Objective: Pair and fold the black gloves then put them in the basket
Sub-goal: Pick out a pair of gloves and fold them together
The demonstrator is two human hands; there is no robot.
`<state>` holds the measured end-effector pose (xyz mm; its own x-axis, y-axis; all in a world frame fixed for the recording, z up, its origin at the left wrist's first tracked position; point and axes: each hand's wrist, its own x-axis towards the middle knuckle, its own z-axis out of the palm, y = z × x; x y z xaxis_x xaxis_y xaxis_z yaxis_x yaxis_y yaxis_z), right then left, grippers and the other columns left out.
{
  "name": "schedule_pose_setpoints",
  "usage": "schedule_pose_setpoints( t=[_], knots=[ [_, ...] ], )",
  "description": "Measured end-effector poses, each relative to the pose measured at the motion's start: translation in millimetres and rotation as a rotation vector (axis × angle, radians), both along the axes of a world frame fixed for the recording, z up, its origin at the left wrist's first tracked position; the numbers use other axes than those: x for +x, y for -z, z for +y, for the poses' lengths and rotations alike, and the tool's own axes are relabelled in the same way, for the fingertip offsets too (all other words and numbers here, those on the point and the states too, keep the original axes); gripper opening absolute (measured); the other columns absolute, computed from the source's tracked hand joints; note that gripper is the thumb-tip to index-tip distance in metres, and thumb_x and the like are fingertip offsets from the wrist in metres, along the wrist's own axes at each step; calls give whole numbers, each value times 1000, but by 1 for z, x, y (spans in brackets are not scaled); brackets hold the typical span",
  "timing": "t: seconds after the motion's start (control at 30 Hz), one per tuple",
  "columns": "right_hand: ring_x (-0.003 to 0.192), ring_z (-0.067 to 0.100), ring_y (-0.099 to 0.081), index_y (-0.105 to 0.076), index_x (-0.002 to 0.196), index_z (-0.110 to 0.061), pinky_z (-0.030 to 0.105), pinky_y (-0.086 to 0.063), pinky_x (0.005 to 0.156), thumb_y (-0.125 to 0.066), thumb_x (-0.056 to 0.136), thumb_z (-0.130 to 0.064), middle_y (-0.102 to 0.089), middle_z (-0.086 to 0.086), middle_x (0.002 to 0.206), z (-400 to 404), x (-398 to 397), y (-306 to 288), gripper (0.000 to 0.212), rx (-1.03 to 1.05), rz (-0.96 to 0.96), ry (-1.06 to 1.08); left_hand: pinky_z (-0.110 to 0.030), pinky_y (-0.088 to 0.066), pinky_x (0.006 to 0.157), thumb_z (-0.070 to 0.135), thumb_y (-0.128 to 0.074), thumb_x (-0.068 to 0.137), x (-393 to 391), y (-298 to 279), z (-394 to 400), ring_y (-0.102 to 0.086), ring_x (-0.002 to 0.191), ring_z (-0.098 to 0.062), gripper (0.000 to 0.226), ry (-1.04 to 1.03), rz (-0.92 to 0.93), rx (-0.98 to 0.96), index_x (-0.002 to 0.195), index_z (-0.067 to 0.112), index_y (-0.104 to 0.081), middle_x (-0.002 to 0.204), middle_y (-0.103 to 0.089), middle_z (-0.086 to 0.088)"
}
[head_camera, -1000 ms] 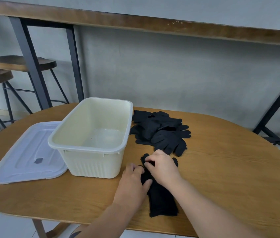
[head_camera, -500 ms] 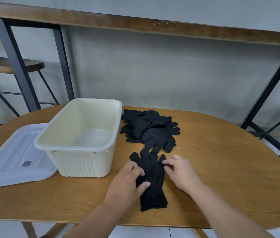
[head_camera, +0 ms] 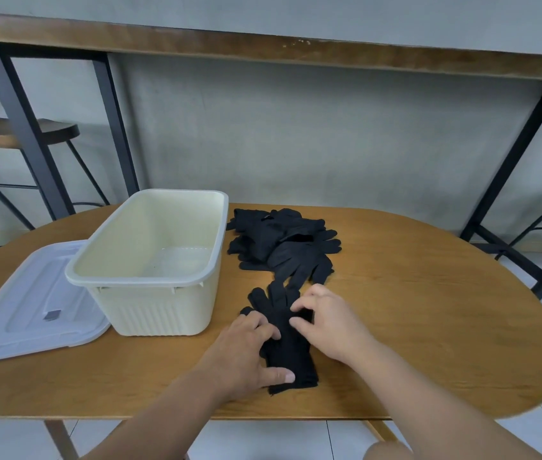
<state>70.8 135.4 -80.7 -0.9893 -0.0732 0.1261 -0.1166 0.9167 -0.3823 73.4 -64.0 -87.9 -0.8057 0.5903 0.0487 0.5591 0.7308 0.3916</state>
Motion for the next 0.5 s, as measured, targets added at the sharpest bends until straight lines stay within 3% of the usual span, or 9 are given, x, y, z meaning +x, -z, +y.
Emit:
schedule_pose_setpoints(
  t=[0.1,0.27,0.4,0.5],
  knots=[
    [92,10,-55,-62,120,-34,32,-52,78,-56,92,-51,-45,-14,112,-3,14,8,33,38,-86,-45,-26,-35,103,78,-62,66,0,-3,-1,-34,116,-6,84,22,5,-69,135,35,-42,127,-35,17],
    [90,7,-56,-60,122,-33,26,-50,75,-53,94,-49,-46,-16,110,3,30,0,33,27,36,31,-28,-35,106,80,-62,63,3,-4,-1,-33,118,-8,93,34,28,-110,140,35,-37,131,-33,15],
    [92,1,-53,-67,114,-32,26,-51,81,-61,92,-43,-51,-19,106,-4,52,0,26,-39,-25,-75,-27,-41,101,72,-70,62,8,-5,-3,-37,113,-7,89,43,-4,-20,137,37,-38,125,-29,18],
    [79,-2,-50,-70,106,-32,18,-43,70,-65,87,-46,-53,-20,102,-1,64,0,24,-110,-25,-75,-23,-44,95,64,-75,64,12,-8,-6,-40,108,-3,75,57,-15,30,128,38,-44,118,-31,20]
  ],
)
